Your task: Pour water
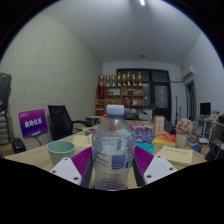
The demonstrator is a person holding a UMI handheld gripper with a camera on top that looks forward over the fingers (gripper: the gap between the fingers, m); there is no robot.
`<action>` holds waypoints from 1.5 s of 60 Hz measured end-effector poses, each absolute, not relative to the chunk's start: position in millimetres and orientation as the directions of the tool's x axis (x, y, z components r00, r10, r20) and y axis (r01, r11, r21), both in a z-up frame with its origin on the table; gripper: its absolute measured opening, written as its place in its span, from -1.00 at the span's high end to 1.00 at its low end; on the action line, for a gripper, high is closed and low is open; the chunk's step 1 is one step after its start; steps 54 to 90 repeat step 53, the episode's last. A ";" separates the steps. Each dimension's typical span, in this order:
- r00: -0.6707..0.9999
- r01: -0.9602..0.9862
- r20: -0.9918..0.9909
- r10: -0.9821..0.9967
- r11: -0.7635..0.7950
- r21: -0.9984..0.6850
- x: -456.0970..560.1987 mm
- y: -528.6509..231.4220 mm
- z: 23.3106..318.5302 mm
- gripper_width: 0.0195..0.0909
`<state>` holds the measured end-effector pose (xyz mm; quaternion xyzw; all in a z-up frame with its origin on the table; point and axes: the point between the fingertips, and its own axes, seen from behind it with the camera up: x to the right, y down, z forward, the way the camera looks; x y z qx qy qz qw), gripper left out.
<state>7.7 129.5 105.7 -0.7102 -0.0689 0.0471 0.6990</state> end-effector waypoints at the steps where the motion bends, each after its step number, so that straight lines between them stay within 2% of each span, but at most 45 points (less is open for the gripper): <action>1: 0.986 0.038 0.034 0.165 -0.018 -0.999 8.3 128.7 105.0 -0.31; 7: 0.985 0.072 0.058 0.163 -0.077 -0.994 12.1 121.7 98.1 -0.68; 11: 0.987 0.041 0.033 0.156 -0.048 -0.998 19.1 106.2 110.5 -0.84; 19: 0.985 -0.021 -0.035 0.166 -0.086 -0.996 21.3 60.4 113.5 -0.83; 32: 0.993 0.038 0.022 0.114 -0.141 -0.989 37.1 -50.9 103.3 -0.80; 53: 0.990 0.121 0.118 0.078 -0.035 -0.992 35.1 -209.6 131.3 -0.82; 90: 0.990 0.121 0.118 0.078 -0.035 -0.992 35.1 -209.6 131.3 -0.82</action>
